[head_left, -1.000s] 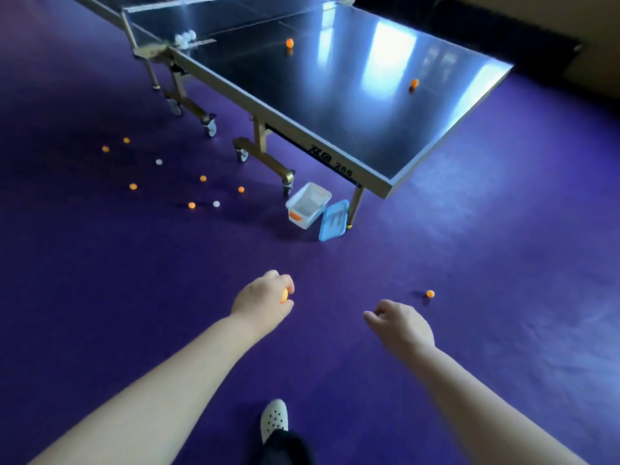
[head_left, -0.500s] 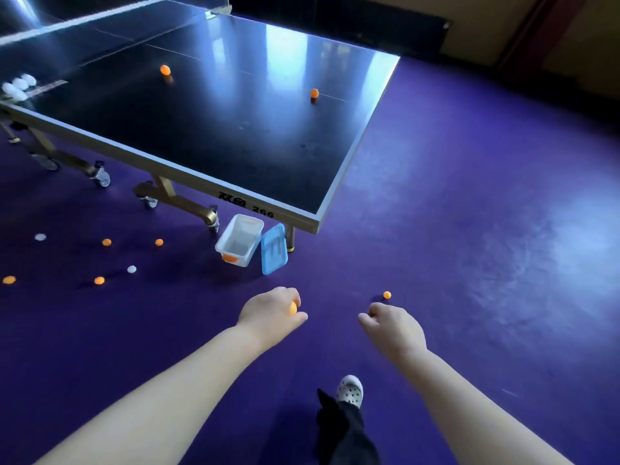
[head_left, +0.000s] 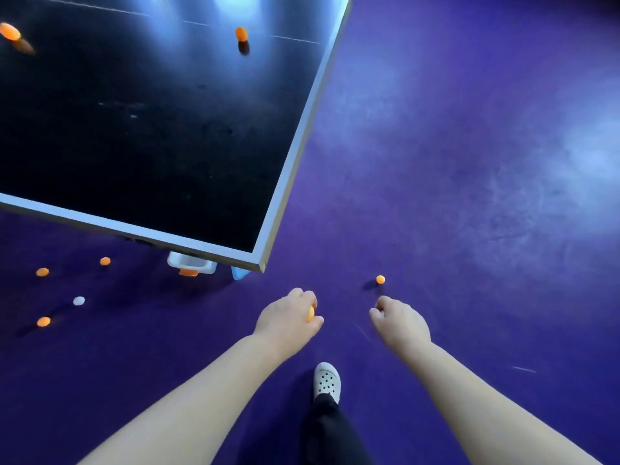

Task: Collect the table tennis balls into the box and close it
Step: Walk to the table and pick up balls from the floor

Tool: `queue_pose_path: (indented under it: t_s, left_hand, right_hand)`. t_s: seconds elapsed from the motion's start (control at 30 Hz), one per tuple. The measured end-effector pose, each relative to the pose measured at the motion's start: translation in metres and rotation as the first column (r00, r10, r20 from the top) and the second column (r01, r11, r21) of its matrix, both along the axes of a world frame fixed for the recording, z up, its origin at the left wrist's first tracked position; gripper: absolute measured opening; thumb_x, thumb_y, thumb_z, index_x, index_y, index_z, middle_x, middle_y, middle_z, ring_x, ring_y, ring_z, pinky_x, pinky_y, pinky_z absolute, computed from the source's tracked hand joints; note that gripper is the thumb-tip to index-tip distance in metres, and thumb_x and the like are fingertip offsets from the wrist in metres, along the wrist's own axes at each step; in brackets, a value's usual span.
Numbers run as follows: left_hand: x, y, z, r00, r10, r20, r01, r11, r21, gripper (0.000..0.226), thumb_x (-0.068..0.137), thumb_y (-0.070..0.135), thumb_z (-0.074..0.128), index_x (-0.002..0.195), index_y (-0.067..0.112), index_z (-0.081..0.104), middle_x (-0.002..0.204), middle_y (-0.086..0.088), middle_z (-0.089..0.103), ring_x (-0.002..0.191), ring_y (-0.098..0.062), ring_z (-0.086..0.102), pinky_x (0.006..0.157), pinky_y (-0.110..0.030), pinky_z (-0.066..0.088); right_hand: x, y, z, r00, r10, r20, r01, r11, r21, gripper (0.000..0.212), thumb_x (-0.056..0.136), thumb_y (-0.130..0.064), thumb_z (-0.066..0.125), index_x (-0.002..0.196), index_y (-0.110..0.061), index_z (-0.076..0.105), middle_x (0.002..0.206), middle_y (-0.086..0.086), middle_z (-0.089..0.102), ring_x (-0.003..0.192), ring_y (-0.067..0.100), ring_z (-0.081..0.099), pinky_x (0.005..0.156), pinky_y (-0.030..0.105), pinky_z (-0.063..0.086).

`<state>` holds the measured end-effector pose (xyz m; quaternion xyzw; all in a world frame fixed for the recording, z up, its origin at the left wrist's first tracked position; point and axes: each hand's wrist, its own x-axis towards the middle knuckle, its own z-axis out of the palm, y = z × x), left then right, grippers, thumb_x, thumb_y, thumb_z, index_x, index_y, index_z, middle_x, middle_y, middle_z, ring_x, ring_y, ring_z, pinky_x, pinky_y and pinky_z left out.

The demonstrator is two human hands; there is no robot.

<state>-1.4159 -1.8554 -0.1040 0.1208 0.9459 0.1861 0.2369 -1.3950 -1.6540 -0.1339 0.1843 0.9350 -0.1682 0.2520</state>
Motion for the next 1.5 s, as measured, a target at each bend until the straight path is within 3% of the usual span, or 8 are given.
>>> queue_pose_path:
  t_s: [0.2, 0.4, 0.7, 0.97, 1.13, 1.23, 1.37, 1.5]
  left_hand:
    - [-0.067, 0.037, -0.104, 0.999, -0.043, 0.029, 0.043, 0.999, -0.017, 0.028, 0.095, 0.035, 0.047, 0.118, 0.02, 0.05, 0.115, 0.001, 0.051, 0.095, -0.019, 0.057, 0.069, -0.028, 0.042]
    - [-0.093, 0.066, -0.215, 0.992, -0.118, 0.034, 0.12, 0.99, -0.078, 0.028, 0.094, 0.034, 0.047, 0.119, 0.022, 0.051, 0.117, 0.002, 0.053, 0.099, -0.019, 0.056, 0.076, -0.032, 0.049]
    - [-0.122, 0.12, -0.392, 0.975, -0.219, -0.031, 0.215, 0.971, -0.106, 0.03, 0.094, 0.044, 0.047, 0.115, 0.024, 0.051, 0.108, 0.006, 0.054, 0.09, -0.016, 0.059, 0.071, -0.029, 0.049]
    - [-0.168, 0.141, -0.541, 0.962, -0.243, -0.124, 0.222, 0.962, -0.159, 0.03, 0.093, 0.042, 0.05, 0.114, 0.021, 0.053, 0.109, 0.004, 0.055, 0.093, -0.021, 0.059, 0.072, -0.031, 0.047]
    - [-0.176, 0.126, -0.588, 0.952, -0.239, -0.191, 0.202, 0.96, -0.193, 0.029, 0.092, 0.043, 0.051, 0.115, 0.026, 0.052, 0.112, 0.009, 0.054, 0.094, -0.018, 0.059, 0.068, -0.027, 0.042]
    - [-0.174, 0.107, -0.594, 0.947, -0.237, -0.217, 0.19, 0.958, -0.217, 0.03, 0.091, 0.043, 0.052, 0.117, 0.027, 0.052, 0.114, 0.01, 0.053, 0.097, -0.016, 0.058, 0.071, -0.026, 0.045]
    - [-0.172, 0.085, -0.593, 0.951, -0.19, -0.244, 0.136, 0.965, -0.222, 0.029, 0.091, 0.043, 0.052, 0.116, 0.027, 0.052, 0.113, 0.01, 0.053, 0.097, -0.016, 0.058, 0.068, -0.025, 0.04]
    - [-0.165, 0.073, -0.589, 0.94, -0.189, -0.285, 0.127, 0.967, -0.222, 0.029, 0.091, 0.044, 0.053, 0.115, 0.027, 0.052, 0.112, 0.01, 0.052, 0.096, -0.015, 0.058, 0.067, -0.024, 0.038]
  right_hand:
    - [-0.053, 0.031, -0.11, 0.994, -0.104, 0.018, 0.104, 0.995, -0.007, 0.018, 0.092, -0.021, 0.036, 0.092, -0.01, 0.051, 0.086, 0.005, 0.056, 0.073, 0.027, 0.05, 0.059, 0.032, 0.038]
    - [-0.066, 0.05, -0.231, 0.977, -0.211, 0.023, 0.211, 0.977, -0.018, 0.027, 0.089, -0.009, 0.039, 0.112, -0.015, 0.053, 0.11, 0.004, 0.052, 0.092, 0.025, 0.054, 0.064, 0.031, 0.037]
    - [-0.088, 0.107, -0.415, 0.939, -0.34, -0.052, 0.343, 0.937, 0.07, 0.026, 0.098, -0.025, 0.034, 0.113, -0.016, 0.053, 0.103, 0.001, 0.04, 0.07, 0.023, 0.045, 0.053, 0.028, 0.034]
    - [-0.135, 0.161, -0.585, 0.903, -0.415, -0.115, 0.425, 0.902, 0.079, 0.027, 0.1, -0.028, 0.035, 0.112, -0.009, 0.051, 0.104, 0.005, 0.042, 0.074, 0.025, 0.044, 0.053, 0.029, 0.032]
    - [-0.16, 0.182, -0.661, 0.877, -0.455, -0.156, 0.465, 0.885, 0.031, 0.032, 0.097, -0.031, 0.044, 0.125, -0.014, 0.041, 0.122, 0.01, 0.038, 0.086, 0.03, 0.057, 0.061, 0.033, 0.04]
    - [-0.173, 0.187, -0.681, 0.91, -0.394, -0.131, 0.398, 0.917, 0.009, 0.043, 0.097, -0.023, 0.045, 0.137, -0.024, 0.029, 0.129, 0.01, 0.031, 0.08, 0.028, 0.048, 0.061, 0.034, 0.04]
    - [-0.175, 0.189, -0.689, 0.954, -0.297, -0.031, 0.299, 0.953, 0.042, 0.041, 0.089, -0.003, 0.043, 0.125, -0.023, 0.041, 0.122, 0.008, 0.031, 0.081, 0.027, 0.047, 0.061, 0.034, 0.041]
    - [-0.162, 0.181, -0.688, 0.973, -0.23, -0.018, 0.231, 0.97, 0.075, 0.027, 0.089, -0.003, 0.041, 0.113, -0.014, 0.045, 0.112, 0.006, 0.036, 0.073, 0.027, 0.047, 0.055, 0.031, 0.039]
